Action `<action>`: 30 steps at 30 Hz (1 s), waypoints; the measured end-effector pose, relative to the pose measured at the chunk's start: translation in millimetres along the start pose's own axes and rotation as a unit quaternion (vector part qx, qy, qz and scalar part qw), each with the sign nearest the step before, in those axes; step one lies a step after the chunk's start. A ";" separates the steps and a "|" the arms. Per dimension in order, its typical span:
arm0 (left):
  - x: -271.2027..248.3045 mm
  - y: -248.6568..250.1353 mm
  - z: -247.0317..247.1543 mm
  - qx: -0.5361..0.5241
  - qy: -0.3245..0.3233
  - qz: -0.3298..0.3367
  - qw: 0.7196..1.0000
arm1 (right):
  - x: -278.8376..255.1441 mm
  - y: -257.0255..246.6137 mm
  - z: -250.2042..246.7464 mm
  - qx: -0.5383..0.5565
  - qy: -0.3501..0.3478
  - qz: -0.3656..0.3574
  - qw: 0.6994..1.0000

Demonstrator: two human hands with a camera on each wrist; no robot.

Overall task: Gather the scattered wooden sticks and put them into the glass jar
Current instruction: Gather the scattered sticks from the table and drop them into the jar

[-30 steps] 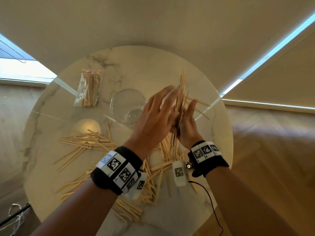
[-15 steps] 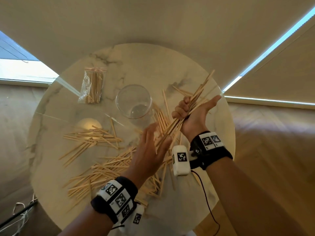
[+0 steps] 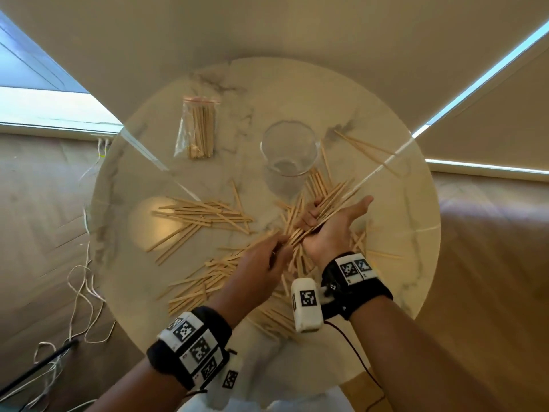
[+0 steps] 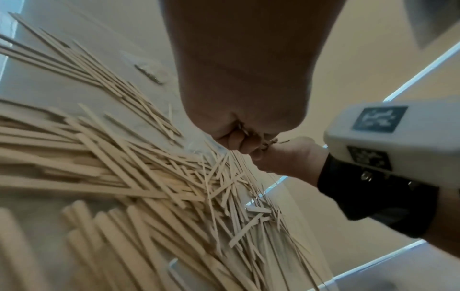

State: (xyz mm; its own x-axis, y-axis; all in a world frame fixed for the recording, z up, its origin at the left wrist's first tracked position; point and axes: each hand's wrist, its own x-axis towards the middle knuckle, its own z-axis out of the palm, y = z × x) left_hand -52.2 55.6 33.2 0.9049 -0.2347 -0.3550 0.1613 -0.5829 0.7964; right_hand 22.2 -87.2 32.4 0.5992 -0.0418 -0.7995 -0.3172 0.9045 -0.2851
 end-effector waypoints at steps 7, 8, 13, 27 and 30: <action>-17.4 -38.0 -41.2 0.074 -0.006 0.084 0.994 | -15.8 59.4 -7.3 -0.097 0.041 -0.011 0.994; -12.1 -39.3 -46.6 0.073 0.016 0.140 0.987 | -23.0 63.2 -10.3 -0.136 0.019 -0.010 0.990; 28.5 -31.2 -52.7 0.054 -0.008 0.314 0.948 | -43.7 96.4 -28.6 -0.251 -0.037 -0.035 0.967; 69.0 -41.9 -59.7 -0.207 -0.069 0.090 0.972 | -36.8 94.2 -39.7 -0.331 -0.142 0.005 0.933; 71.5 -33.9 -66.6 -0.158 -0.036 0.112 0.980 | -38.5 93.4 -41.1 -0.426 -0.176 0.020 0.887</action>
State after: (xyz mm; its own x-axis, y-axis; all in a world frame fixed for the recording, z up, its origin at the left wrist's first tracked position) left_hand 33.3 110.3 13.4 0.9037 -0.3896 -0.1775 0.0855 -0.2420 0.9665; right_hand -60.7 -18.5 14.7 0.7199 0.2531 -0.6463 -0.6940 0.2466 -0.6765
